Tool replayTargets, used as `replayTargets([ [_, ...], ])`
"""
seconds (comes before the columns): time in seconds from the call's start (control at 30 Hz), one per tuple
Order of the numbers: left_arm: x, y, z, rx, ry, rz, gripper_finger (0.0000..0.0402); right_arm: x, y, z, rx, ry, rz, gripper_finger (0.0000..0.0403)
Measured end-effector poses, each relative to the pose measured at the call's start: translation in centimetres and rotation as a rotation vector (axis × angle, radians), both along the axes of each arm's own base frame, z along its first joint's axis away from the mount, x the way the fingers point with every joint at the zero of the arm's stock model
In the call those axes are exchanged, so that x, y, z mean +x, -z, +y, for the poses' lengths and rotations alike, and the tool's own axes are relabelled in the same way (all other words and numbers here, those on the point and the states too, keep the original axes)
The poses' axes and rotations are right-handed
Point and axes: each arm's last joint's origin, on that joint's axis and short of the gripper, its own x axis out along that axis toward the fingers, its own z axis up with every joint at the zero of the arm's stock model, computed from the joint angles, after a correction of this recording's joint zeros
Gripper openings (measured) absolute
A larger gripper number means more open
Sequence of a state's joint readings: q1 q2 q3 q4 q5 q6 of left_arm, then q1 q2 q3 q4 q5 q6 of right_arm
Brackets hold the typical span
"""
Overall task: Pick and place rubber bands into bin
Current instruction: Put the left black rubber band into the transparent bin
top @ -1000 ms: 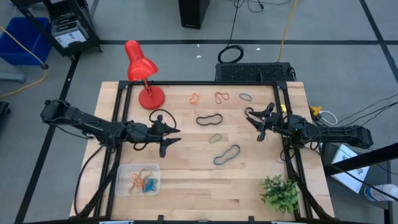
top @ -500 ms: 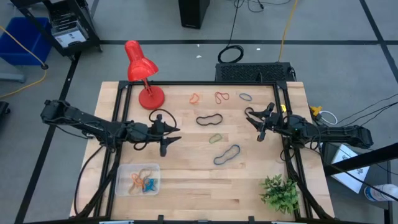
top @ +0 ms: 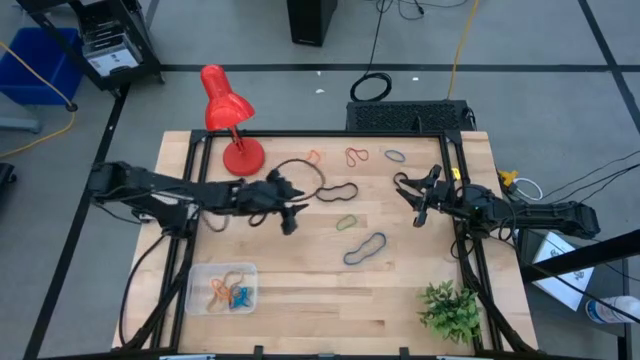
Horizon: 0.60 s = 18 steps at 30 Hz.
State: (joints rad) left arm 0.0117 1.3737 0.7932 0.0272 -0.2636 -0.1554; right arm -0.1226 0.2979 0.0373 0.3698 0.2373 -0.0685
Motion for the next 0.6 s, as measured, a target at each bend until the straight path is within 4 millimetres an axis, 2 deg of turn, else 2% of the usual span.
replayTargets([
  [0.27,4.9,1.2,3.4,-0.106,-0.169,0.119,0.0182,0.0,0.0,0.0,-0.002,0.001,0.001,0.013],
  [0.6,9.0,4.3,6.5,-0.203,-0.333,0.177,0.0182,0.0,0.0,0.0,-0.002,0.001,0.006,0.013],
])
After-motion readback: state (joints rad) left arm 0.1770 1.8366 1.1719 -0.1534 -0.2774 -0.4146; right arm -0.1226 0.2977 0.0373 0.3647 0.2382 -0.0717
